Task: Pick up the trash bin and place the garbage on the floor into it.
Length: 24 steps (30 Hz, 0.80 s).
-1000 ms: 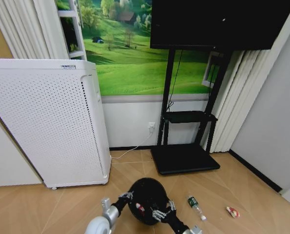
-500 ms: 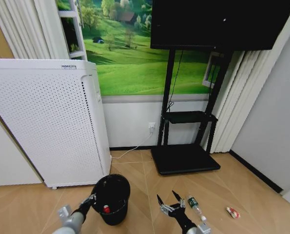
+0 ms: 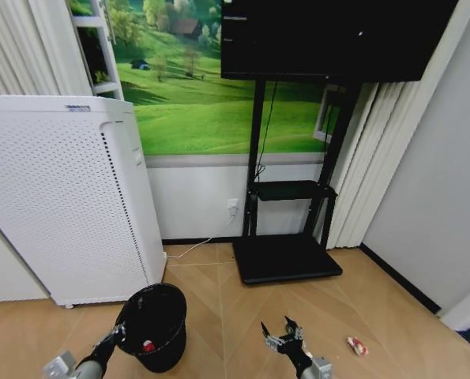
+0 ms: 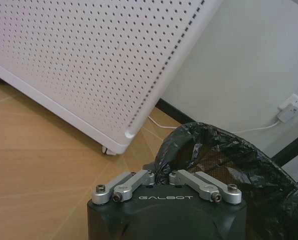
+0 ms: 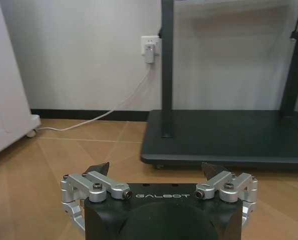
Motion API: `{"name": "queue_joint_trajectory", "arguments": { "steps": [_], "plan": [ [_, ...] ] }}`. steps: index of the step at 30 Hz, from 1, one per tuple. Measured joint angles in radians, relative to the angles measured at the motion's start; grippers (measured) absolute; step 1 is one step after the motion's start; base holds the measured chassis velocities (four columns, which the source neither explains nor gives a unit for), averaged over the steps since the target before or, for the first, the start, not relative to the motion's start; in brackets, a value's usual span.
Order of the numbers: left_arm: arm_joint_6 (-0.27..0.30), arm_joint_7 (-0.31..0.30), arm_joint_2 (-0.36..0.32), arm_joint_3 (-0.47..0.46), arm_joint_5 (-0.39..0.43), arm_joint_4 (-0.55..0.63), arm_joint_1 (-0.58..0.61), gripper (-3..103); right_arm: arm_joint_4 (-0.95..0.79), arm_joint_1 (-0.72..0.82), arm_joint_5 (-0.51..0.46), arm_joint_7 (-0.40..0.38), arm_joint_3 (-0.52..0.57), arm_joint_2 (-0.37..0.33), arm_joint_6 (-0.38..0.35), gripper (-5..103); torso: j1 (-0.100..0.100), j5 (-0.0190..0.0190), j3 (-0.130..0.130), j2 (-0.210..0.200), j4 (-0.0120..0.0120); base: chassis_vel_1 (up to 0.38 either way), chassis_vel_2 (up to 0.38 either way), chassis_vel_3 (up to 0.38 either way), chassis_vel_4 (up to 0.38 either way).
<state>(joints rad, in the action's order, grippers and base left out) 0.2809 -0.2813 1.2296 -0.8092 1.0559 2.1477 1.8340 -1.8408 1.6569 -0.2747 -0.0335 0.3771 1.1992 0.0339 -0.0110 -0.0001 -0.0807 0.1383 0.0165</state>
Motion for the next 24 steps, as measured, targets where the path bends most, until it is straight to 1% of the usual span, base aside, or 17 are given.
{"name": "queue_joint_trajectory", "arguments": {
  "steps": [1,4,6,7,8,9,11,12,17,18,19,20,21,22,23,24],
  "plan": [
    [-0.001,0.005,0.012,-0.009,-0.002,0.002,0.012,7,0.031,-0.016,0.043,-0.004,0.0,0.008,0.017,100,0.0,0.0004,0.0,0.0,0.001,-0.208,-0.221,0.176,0.232],
    [-0.002,0.01,0.02,-0.017,-0.003,0.006,0.023,7,0.049,-0.03,0.063,-0.006,0.0,0.012,0.016,100,0.0,0.0001,0.0,0.0,0.0009,-0.202,-0.221,0.151,0.185],
    [-0.004,0.025,0.029,-0.044,-0.009,0.018,0.05,7,0.101,-0.073,0.074,-0.022,-0.01,0.018,-0.015,100,0.0,0.0001,0.0,0.0,0.0007,-0.199,-0.088,0.11,0.083],
    [-0.004,0.025,0.029,-0.044,-0.009,0.018,0.05,7,0.101,-0.073,0.074,-0.022,-0.01,0.018,-0.015,100,0.0,0.0001,0.0,0.0,0.0007,-0.199,-0.051,0.081,0.083],
    [-0.009,0.045,0.032,-0.072,-0.027,0.017,0.065,7,0.147,-0.11,0.084,-0.038,-0.017,0.022,-0.037,100,0.0,0.0002,0.0,0.0,0.0,0.0,0.0,0.0,0.0],
    [-0.012,0.054,0.033,-0.083,-0.036,0.014,0.069,7,0.167,-0.125,0.088,-0.044,-0.02,0.024,-0.048,100,0.0,0.0001,0.0,0.0,0.0,0.074,0.023,-0.008,0.019],
    [-0.012,0.054,0.033,-0.083,-0.036,0.014,0.069,7,0.167,-0.125,0.088,-0.044,-0.02,0.024,-0.048,100,0.0,0.0001,0.0,0.0,0.0,0.074,0.023,-0.008,0.019],
    [-0.019,0.074,0.033,-0.111,-0.049,0.004,0.078,7,0.2,-0.149,0.091,-0.051,-0.026,0.027,-0.065,100,0.0,0.0001,0.0,0.0,0.0001,0.074,0.071,-0.057,-0.039],
    [-0.026,0.09,0.032,-0.14,-0.057,-0.008,0.088,7,0.244,-0.176,0.091,-0.057,-0.035,0.029,-0.08,100,0.0,0.0003,0.0,0.0,-0.0004,0.035,0.06,-0.052,-0.039],
    [-0.026,0.095,0.031,-0.153,-0.049,-0.01,0.092,7,0.262,-0.186,0.091,-0.057,-0.04,0.031,-0.083,100,0.0,-0.0005,0.0,0.0,0.0006,0.0,0.0,0.0,0.0],
    [-0.026,0.1,0.027,-0.182,-0.022,-0.014,0.101,7,0.309,-0.212,0.095,-0.057,-0.047,0.033,-0.09,100,0.0,-0.0009,0.0,0.0,0.0004,0.0,0.0,0.0,0.0],
    [-0.026,0.1,0.027,-0.182,-0.022,-0.014,0.101,7,0.309,-0.212,0.095,-0.057,-0.047,0.033,-0.09,100,0.0,-0.0009,0.0,0.0,0.0004,0.0,0.0,0.0,0.0],
    [-0.027,0.109,0.023,-0.225,0.008,-0.018,0.112,7,0.373,-0.248,0.1,-0.06,-0.062,0.04,-0.103,100,0.0,0.001,0.0,0.0,0.0008,0.0,0.0,0.0,0.0],
    [-0.028,0.115,0.026,-0.25,0.022,-0.021,0.119,7,0.413,-0.28,0.089,-0.068,-0.079,0.042,-0.132,100,0.0,-0.0005,0.0,0.0,0.0004,0.0,0.0,0.0,0.0],
    [-0.028,0.115,0.026,-0.25,0.022,-0.021,0.119,7,0.413,-0.28,0.089,-0.068,-0.079,0.042,-0.132,100,0.0,-0.0005,0.0,0.0,0.0004,0.0,0.0,0.0,0.0],
    [-0.029,0.121,0.031,-0.258,0.029,-0.019,0.128,7,0.448,-0.315,0.091,-0.076,-0.105,0.043,-0.153,100,0.0,0.0003,0.0,0.0,0.0003,0.0,0.0,0.0,0.0]
  ]
}}
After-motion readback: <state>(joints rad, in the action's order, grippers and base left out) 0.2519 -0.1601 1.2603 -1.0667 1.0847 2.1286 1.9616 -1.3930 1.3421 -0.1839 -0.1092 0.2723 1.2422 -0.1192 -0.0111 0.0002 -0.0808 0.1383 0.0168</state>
